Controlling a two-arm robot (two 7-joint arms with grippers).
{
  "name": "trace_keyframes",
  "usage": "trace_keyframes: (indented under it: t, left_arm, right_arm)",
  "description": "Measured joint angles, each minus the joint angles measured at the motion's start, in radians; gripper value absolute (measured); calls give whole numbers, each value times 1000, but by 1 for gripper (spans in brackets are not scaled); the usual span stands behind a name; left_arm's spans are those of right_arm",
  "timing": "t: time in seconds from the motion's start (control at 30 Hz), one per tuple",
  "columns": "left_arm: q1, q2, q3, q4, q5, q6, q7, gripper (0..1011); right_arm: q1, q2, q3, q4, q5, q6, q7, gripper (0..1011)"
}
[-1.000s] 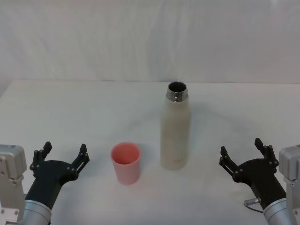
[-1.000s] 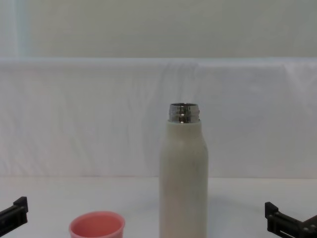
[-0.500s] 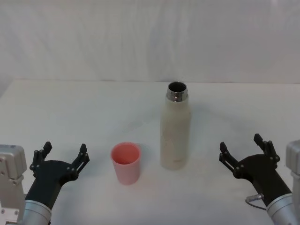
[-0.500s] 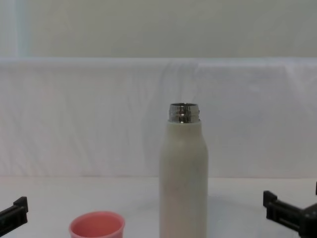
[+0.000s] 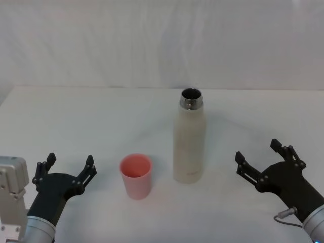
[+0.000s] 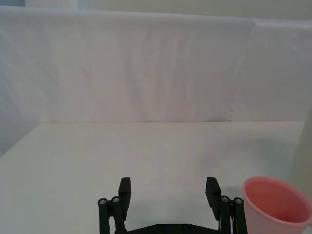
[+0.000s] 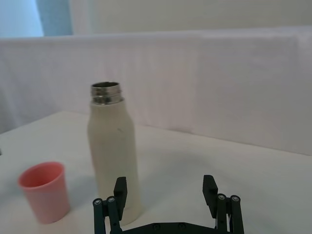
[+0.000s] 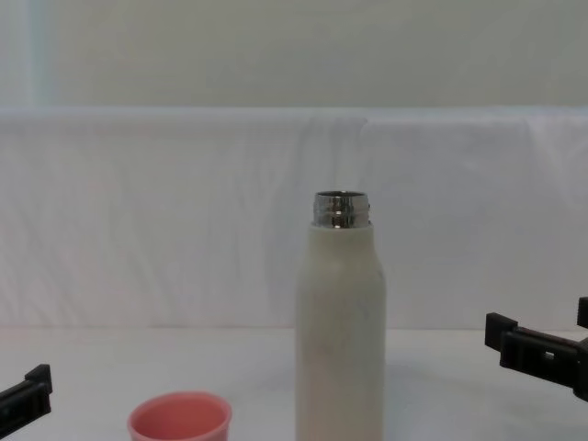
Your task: Grasp the thermos with one hand and pour water into the cup lid.
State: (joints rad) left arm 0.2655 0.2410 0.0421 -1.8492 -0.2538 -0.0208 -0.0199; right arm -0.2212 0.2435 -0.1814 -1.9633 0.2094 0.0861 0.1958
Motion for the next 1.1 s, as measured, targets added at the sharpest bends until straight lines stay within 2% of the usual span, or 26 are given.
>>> trace_keyframes:
  t: [0.27,0.5,0.8,1.1]
  left_arm:
    - [0,0,0,0,0,0,0,1001]
    - [0,0,0,0,0,0,0,1001]
    - [0,0,0,0,0,0,0,1001]
    - [0,0,0,0,0,0,0,1001]
  right_arm:
    - [20,75,-6,-21,57,47,90,1001]
    - [45,110,-32,-8,92,52,136,1001]
    - [70,121,-72,31,98,45,135,1001]
    - [119,106,-113,91,93,43,108,1001]
